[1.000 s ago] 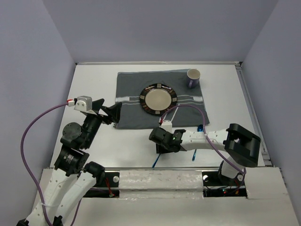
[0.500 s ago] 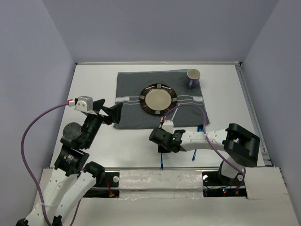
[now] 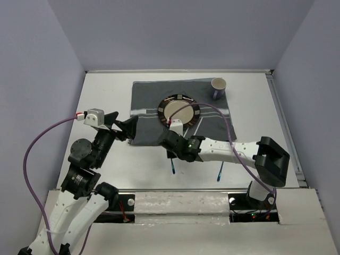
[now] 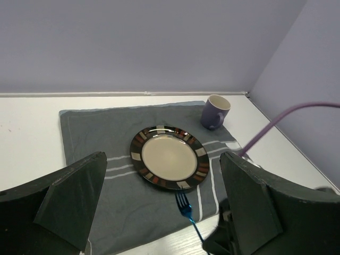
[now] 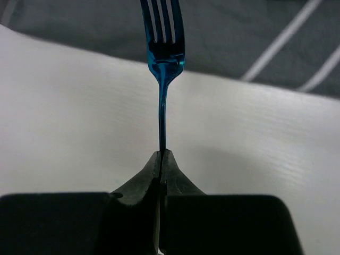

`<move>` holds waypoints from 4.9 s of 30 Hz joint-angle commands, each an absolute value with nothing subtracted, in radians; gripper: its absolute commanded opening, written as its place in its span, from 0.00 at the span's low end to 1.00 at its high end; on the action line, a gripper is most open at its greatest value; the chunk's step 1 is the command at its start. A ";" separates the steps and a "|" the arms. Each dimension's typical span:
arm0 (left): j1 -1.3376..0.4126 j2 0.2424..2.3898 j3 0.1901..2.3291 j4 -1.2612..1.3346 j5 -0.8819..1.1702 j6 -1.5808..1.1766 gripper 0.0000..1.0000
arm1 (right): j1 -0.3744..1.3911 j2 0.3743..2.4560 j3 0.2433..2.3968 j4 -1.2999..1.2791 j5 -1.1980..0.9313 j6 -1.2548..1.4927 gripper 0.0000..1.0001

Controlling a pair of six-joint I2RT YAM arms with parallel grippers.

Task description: Set the dinner table for one person

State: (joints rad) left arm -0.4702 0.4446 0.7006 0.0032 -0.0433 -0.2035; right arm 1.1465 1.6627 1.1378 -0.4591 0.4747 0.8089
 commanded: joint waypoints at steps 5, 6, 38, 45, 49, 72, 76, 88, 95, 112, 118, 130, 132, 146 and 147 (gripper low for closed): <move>-0.472 0.382 0.712 0.029 -0.118 -0.198 0.99 | 1.011 1.850 1.470 -0.193 0.425 0.535 0.00; -0.472 0.376 0.710 0.029 -0.129 -0.198 0.99 | 0.981 1.885 1.515 -0.189 0.407 0.525 0.00; -0.485 0.390 0.710 0.028 -0.120 -0.196 0.99 | 0.825 2.425 2.028 -0.232 0.218 0.624 0.00; -0.486 0.394 0.710 0.029 -0.118 -0.196 0.99 | 0.825 2.436 2.039 -0.233 0.253 0.626 0.18; -0.485 0.394 0.710 0.029 -0.117 -0.199 0.99 | 0.825 2.419 2.034 -0.232 0.258 0.626 0.34; -0.541 0.359 0.709 0.034 -0.112 -0.198 0.99 | 0.807 1.155 0.741 -0.768 0.522 1.101 0.49; -0.560 0.359 0.707 0.034 -0.114 -0.196 0.99 | 0.787 1.115 0.687 -0.854 0.508 1.180 0.56; -0.586 0.359 0.709 0.031 -0.124 -0.189 0.99 | 0.575 1.186 0.620 -0.603 0.483 0.984 0.43; -0.584 0.371 0.709 0.031 -0.129 -0.187 0.99 | 0.566 1.272 0.615 -0.512 0.433 0.934 0.39; -0.580 0.388 0.709 0.031 -0.126 -0.187 0.99 | 0.566 1.229 0.643 -0.621 0.436 0.905 0.00; -0.571 0.394 0.707 0.031 -0.126 -0.189 0.99 | 0.566 1.177 0.836 -0.661 0.454 0.721 0.00; -0.561 0.413 0.707 0.029 -0.130 -0.187 0.99 | 0.516 1.626 1.358 -0.373 0.355 0.150 0.00; -0.558 0.414 0.707 0.029 -0.133 -0.187 0.99 | 0.476 1.719 1.413 -0.374 0.290 0.123 0.00; -0.545 0.440 0.709 0.028 -0.133 -0.184 0.99 | 0.364 2.003 1.600 -0.414 0.172 0.161 0.00; -0.543 0.439 0.707 0.028 -0.133 -0.186 0.99 | 0.354 2.014 1.603 -0.413 0.181 0.169 0.00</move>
State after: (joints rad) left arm -0.5541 0.4294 0.7006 -0.0059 -0.1322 -0.2005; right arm 0.3546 1.9873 1.5433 -0.4225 0.2058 0.1570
